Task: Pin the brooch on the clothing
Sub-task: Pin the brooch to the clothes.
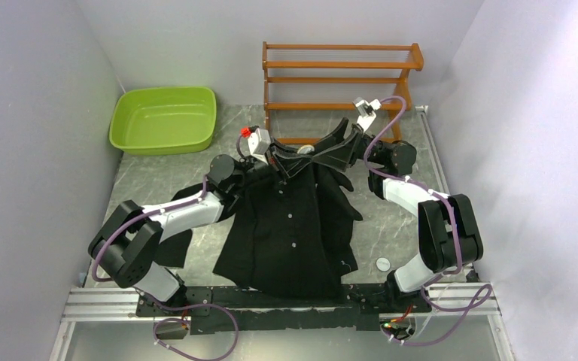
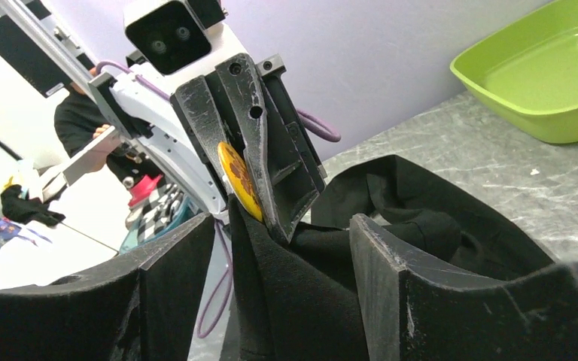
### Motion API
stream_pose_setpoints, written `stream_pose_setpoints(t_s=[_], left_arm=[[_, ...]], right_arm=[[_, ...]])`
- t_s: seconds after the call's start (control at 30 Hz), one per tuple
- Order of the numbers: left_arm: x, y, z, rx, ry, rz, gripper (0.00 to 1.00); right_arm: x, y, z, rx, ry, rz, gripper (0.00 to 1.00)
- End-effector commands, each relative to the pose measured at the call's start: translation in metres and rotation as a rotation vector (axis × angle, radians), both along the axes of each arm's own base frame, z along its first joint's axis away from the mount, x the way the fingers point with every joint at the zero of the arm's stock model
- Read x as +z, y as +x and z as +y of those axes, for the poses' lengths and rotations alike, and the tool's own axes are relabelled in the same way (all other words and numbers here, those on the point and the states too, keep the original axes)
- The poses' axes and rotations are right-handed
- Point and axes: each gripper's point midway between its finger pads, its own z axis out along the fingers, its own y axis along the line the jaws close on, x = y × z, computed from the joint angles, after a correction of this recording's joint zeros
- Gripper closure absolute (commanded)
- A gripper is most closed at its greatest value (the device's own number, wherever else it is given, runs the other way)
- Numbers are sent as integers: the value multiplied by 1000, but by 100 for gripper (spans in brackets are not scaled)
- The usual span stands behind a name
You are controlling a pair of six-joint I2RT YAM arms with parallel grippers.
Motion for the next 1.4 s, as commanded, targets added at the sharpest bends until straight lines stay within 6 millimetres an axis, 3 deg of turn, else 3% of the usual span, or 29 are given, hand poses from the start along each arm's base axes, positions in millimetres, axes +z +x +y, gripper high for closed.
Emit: stream_pose_setpoints(t_s=[0.0,0.1,0.2,0.5,0.83,0.97,1.03,1.37], left_arm=[[30,-11,11,14,-60,-87,97],[29,-10,12,25,-57,-87,97],[30,-10,12,27,-63,-89,97],[35,-8,14,39,-87,-92,97],[46,-4,8,26,-93,-97,97],[47,-4,7,22,-86,-99,97],[45,-4,6,18,-81,-98,97],[44,-5,6,21,-71,-111,97]], right_arm=[[30,-19,-6,-10,60,-253,30],[33,-20,-9,-18,63,-253,38],[31,-18,-9,-13,61,-228,63],[22,-19,-9,-3,39,-207,100],[-13,-20,8,54,-122,-165,100],[-46,-1,19,-79,-362,-192,100],[-58,-2,25,-100,-477,-234,100],[-95,3,30,-156,-677,-231,100]])
